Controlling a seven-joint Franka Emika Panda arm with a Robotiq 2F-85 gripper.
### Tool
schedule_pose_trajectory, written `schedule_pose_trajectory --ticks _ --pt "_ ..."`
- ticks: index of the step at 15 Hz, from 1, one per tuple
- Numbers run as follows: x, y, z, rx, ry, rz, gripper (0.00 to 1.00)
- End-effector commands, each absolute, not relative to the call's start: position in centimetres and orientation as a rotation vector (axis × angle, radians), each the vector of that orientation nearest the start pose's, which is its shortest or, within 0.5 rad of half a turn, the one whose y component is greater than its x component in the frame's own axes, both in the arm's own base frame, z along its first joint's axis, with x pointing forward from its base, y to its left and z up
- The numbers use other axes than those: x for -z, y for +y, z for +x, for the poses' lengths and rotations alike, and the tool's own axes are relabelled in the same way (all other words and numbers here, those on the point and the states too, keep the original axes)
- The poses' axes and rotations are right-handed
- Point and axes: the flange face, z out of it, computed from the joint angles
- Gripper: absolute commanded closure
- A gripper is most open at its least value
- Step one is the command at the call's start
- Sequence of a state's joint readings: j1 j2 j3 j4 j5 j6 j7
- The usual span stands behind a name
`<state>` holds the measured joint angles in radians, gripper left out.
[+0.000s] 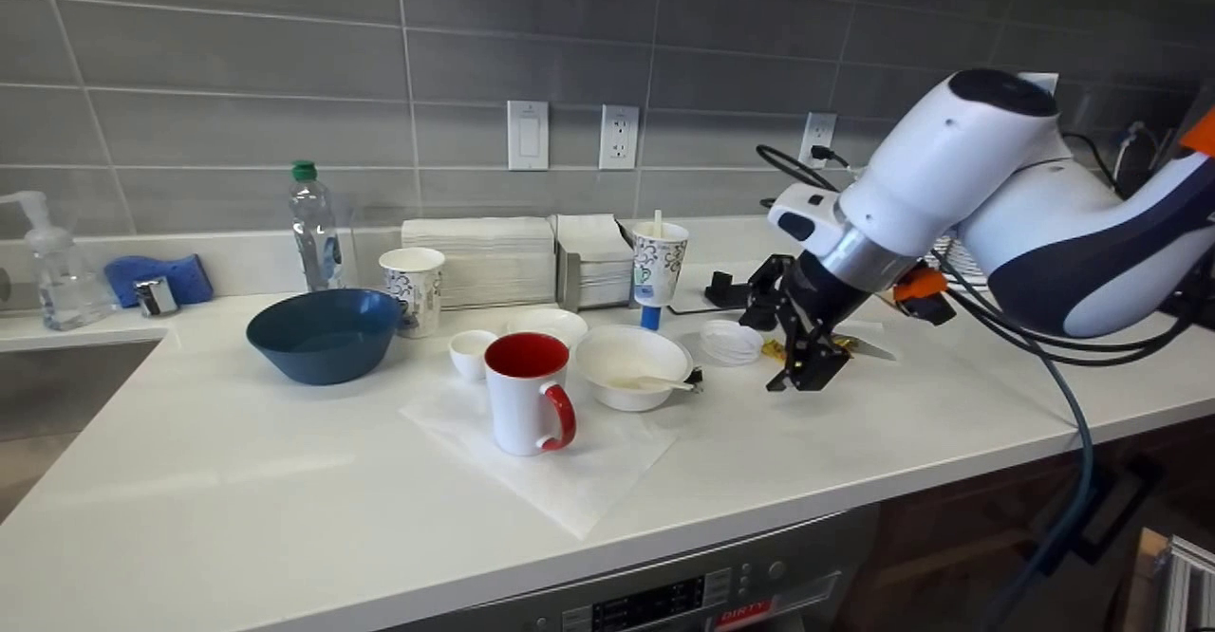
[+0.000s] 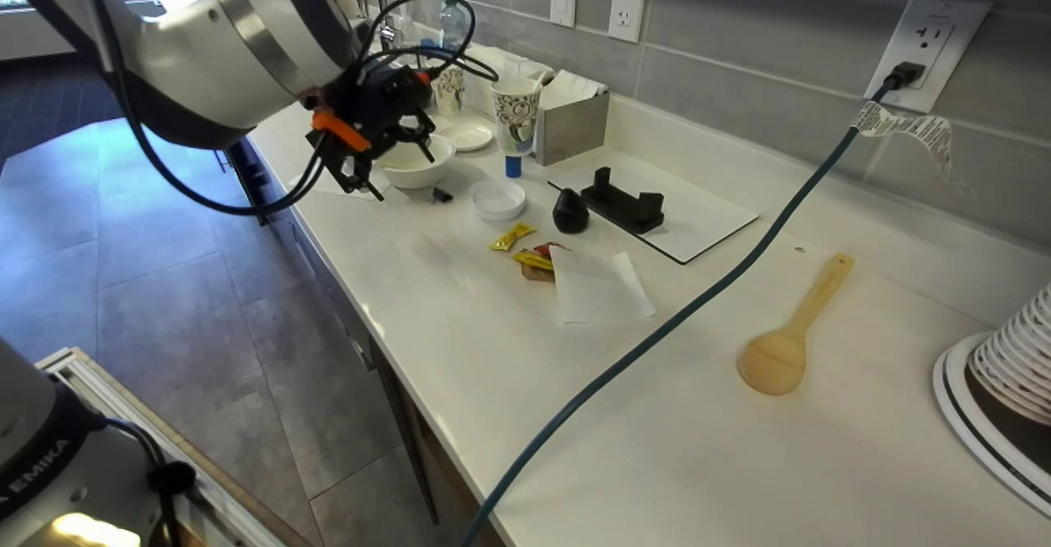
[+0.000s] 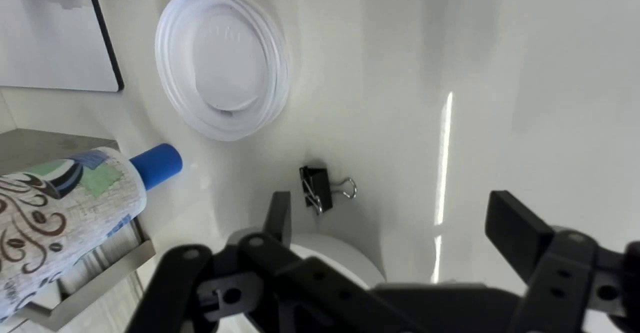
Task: Put the small, black object next to the bowl
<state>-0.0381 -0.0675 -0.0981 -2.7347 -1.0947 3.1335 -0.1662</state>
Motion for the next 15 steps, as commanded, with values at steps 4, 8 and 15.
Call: schedule_pose_trajectory --ticks 4,8,15 --pt "-28.4 -0.4 38.2 0.975 -1.364 -2.793 0.00" --pt "-30.3 -2.0 35.4 1.117 -1.177 -2.626 0.00" --pt "-30.1 -1.8 36.0 1.118 -1.217 -2.633 0.00"
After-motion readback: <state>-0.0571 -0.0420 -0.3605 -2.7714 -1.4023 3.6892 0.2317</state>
